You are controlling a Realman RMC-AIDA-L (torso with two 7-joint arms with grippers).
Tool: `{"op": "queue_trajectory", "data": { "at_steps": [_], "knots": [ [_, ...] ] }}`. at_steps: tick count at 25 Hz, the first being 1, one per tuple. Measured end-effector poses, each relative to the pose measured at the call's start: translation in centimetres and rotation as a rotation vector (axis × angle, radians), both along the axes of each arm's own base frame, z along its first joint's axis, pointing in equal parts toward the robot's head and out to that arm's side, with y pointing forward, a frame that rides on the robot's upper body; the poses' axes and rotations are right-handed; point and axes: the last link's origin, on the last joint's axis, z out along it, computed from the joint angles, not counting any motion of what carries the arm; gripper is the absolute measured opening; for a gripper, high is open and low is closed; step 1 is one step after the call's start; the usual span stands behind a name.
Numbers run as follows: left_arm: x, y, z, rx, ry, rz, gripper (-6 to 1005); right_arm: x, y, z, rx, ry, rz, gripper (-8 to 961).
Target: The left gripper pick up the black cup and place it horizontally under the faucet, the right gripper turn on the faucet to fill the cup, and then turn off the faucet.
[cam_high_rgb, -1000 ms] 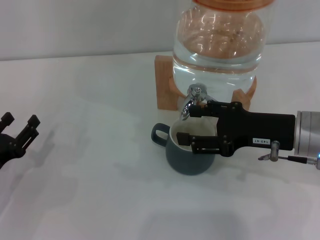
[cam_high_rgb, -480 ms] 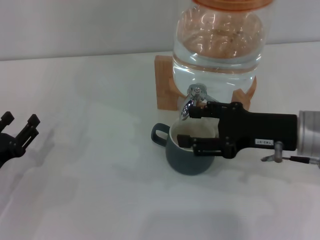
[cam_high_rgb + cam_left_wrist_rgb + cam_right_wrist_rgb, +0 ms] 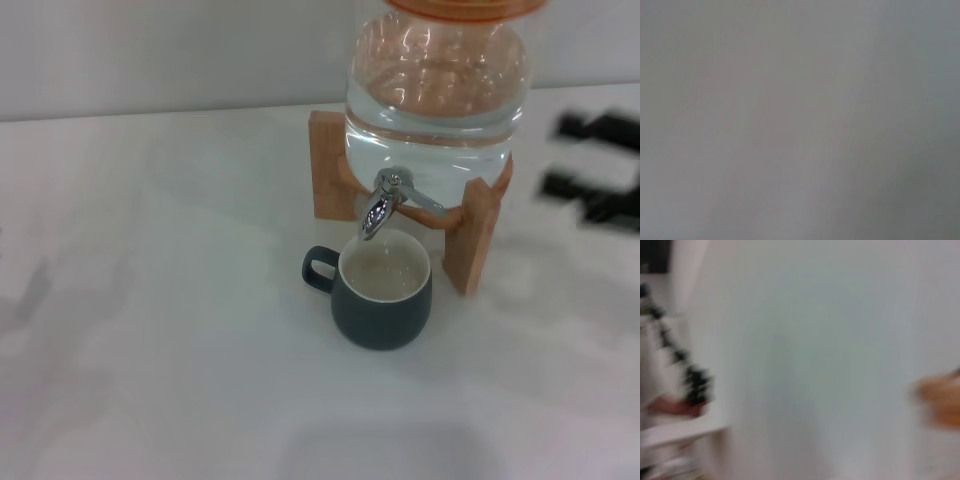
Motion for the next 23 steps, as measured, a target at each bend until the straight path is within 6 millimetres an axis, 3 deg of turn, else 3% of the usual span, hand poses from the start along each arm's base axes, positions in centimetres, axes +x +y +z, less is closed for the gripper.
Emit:
{"op": "queue_trajectory", "data": {
  "at_steps": [3,9,16,23],
  "knots": [
    [-0.3,0.0,1.2,0.033,0.002,0.004,724,2.6,-0.4,2.9,0.158,0.043,-0.074,780],
    [-0.8,0.3,3.6,0.098,-0.014,0.014,725,8.5,-0.4,5.9,0.445,0.177,-0.251,780],
    [-0.9,1.1,5.6,0.188,-0.055,0.032,725,13.8,0.5,6.9,0.611,0.191,-0.491,785],
    [-1.3,1.6,7.3,0.276,-0.1,0.07,725,17.0,0.8,6.4,0.67,0.116,-0.678,793]
  ]
}}
